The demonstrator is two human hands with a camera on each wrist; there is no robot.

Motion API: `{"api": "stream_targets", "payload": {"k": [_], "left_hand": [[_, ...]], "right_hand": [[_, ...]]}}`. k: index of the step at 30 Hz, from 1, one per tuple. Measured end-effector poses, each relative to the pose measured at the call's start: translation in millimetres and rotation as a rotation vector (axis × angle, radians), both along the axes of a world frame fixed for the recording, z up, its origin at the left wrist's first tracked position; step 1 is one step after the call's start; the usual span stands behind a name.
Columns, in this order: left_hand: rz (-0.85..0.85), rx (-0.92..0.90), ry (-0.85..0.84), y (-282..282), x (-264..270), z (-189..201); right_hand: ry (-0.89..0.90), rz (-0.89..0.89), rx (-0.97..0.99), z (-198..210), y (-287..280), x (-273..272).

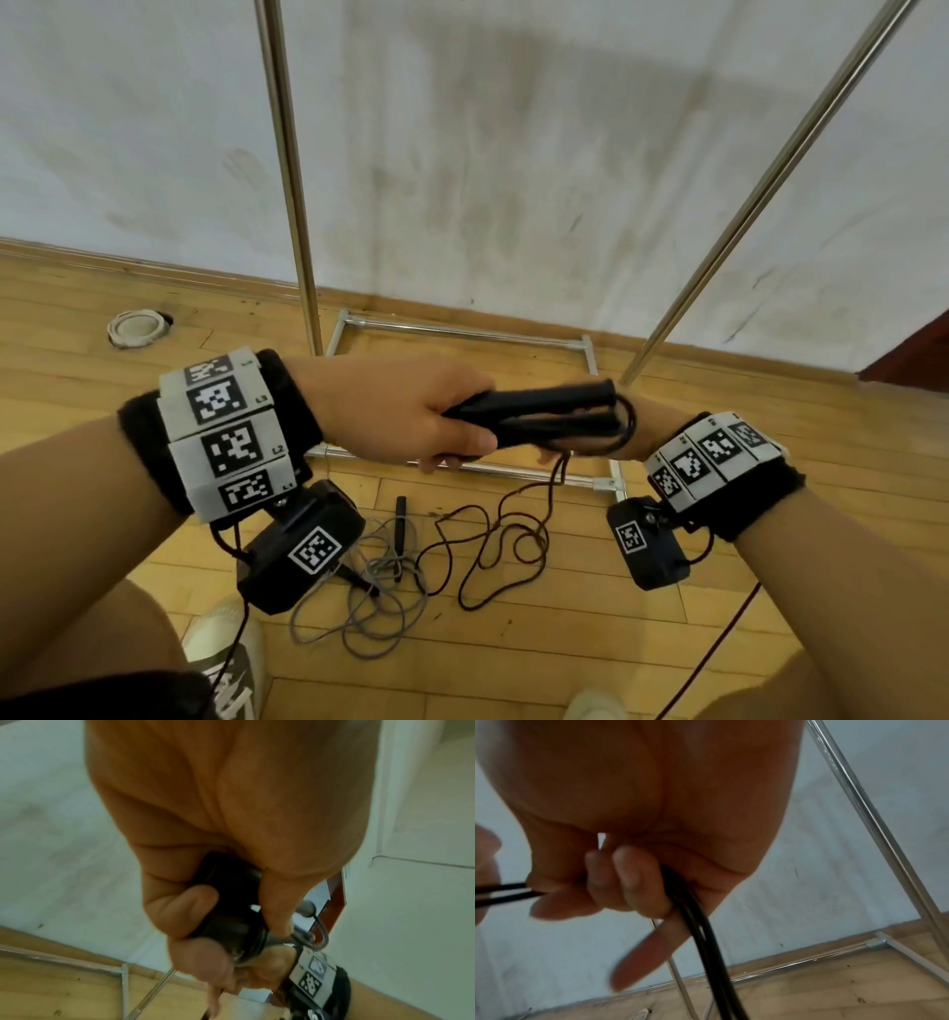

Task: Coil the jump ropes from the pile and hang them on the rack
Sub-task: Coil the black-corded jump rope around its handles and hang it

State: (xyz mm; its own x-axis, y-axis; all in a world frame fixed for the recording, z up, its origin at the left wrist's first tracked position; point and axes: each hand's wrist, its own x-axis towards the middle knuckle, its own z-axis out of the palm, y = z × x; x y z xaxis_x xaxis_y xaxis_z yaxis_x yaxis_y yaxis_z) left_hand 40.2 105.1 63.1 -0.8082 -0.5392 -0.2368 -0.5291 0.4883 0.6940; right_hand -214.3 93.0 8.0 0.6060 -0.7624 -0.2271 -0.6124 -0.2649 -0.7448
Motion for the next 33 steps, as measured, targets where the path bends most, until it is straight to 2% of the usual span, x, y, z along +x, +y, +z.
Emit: {"api": "stream_targets", "payload": {"k": [2,6,9,13,17,21,28,31,33], "left_hand": [[-0.040,-0.005,-0.124,3,-2,-5],[-0.064,-0.170,-0.372,6,-7,-17],[-0.049,-0.185,-0.478,5,-14,-30],[0.000,-0.237,-0.545,-1,-20,-51],[0.139,-0.323,-0.494,-11,-19,-61],[0.269,-0.349,-0.401,-24,-17,-61],[0.436,-0.368,-0.127,-46,1,-41],[0.472,-0.367,-0.004,-50,6,-32],[0.453,-0.349,0.018,-50,10,-28]], "right_hand": [[0.035,0.060,0.011,3,-3,8],[0.158,0.041,-0.027,1,-4,24],[0.230,0.000,-0.046,2,-1,38],[0.240,-0.104,-0.035,4,-1,61],[0.078,-0.287,0.140,8,-5,70],[-0.075,-0.352,0.191,13,-8,74],[-0.355,-0.510,-0.023,12,-6,89],[-0.570,-0.514,0.169,9,-4,90],[-0.606,-0.486,0.254,8,-3,87]]}}
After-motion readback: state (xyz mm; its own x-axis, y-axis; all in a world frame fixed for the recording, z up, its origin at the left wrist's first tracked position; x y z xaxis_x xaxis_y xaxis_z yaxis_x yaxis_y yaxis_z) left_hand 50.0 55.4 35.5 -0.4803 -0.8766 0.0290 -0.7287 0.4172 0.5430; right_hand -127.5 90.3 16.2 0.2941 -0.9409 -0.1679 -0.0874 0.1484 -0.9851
